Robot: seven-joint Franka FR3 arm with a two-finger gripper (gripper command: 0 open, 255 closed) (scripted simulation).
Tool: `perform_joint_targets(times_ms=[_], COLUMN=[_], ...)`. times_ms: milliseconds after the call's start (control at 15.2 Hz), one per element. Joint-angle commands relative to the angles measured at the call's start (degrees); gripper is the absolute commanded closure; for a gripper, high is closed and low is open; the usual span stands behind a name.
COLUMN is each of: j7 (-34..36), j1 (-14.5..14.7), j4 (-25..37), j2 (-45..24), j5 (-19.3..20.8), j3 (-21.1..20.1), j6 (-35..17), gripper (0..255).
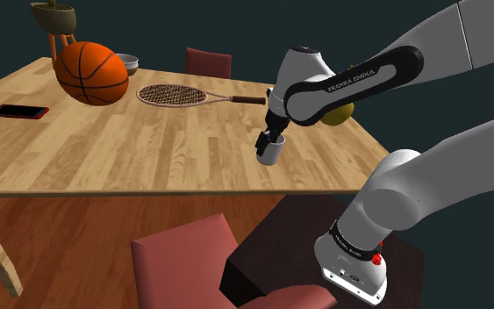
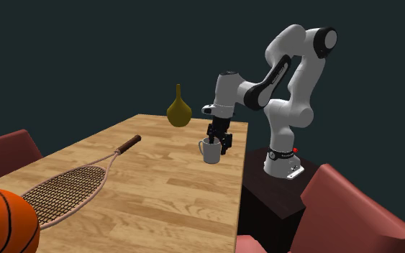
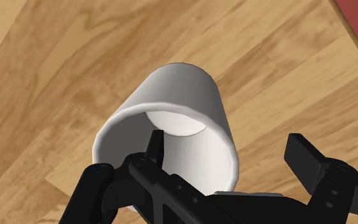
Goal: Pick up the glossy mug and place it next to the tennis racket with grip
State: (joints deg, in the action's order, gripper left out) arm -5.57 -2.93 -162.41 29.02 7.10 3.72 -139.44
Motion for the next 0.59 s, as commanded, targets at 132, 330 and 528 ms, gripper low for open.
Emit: perform_joint_targets(times_ms=[132, 330, 528], j7=[0.0, 0.0, 0.0], j1=[0.0, 0.0, 0.0], j4=[0.0, 0.0, 0.0], j2=[-0.1, -0.1, -0.1], j5=[0.0, 0.0, 0.0], j3=[0.0, 0.0, 0.0], j6=[-0.1, -0.1, -0.1], gripper=[0, 255, 255])
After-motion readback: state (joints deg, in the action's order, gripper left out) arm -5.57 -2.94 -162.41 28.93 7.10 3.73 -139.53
